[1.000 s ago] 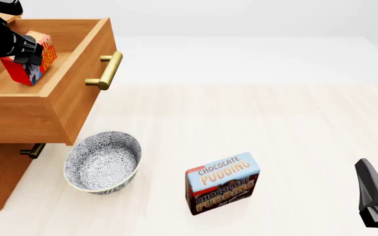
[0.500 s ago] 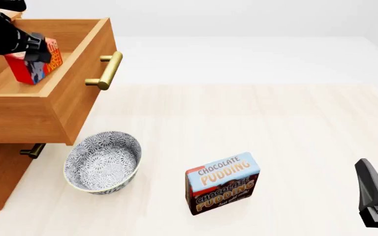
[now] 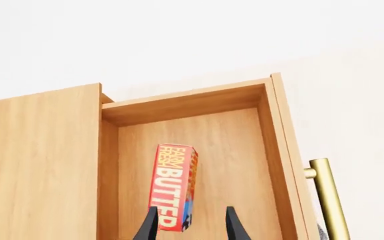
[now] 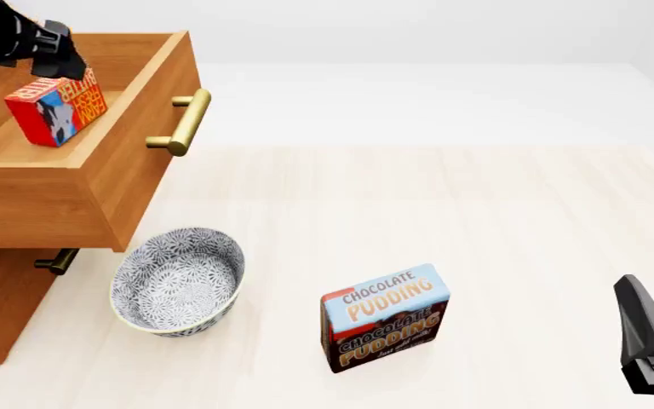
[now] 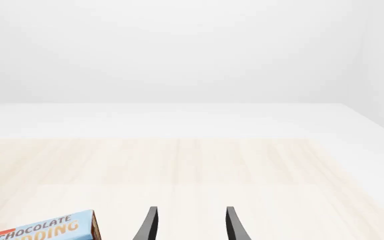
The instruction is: Put the butter at the back in the top drawer of the cabinet and close it.
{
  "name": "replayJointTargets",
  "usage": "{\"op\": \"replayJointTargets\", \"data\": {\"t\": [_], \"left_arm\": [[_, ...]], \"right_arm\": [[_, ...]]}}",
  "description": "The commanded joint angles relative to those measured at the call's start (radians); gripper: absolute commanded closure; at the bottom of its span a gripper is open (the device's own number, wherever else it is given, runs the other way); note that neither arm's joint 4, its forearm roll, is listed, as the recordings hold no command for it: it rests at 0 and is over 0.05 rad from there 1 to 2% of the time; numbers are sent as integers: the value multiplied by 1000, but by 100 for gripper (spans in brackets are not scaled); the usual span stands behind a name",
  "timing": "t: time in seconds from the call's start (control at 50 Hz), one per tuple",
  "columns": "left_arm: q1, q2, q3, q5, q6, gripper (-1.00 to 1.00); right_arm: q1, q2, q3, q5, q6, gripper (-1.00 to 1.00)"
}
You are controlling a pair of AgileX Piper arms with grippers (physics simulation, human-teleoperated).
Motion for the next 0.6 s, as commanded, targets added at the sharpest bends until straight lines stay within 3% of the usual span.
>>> {"op": "replayJointTargets", "data": {"t": [0.02, 0.32, 0.6], "left_arm": [[-23, -42, -22, 26, 8, -100], [-62, -86, -51, 47, 9, -100], [-166, -109, -83, 46, -67, -100]], "right_arm": [[0, 0, 0, 0, 0, -100], [0, 0, 0, 0, 0, -100], [0, 0, 0, 0, 0, -100]]}}
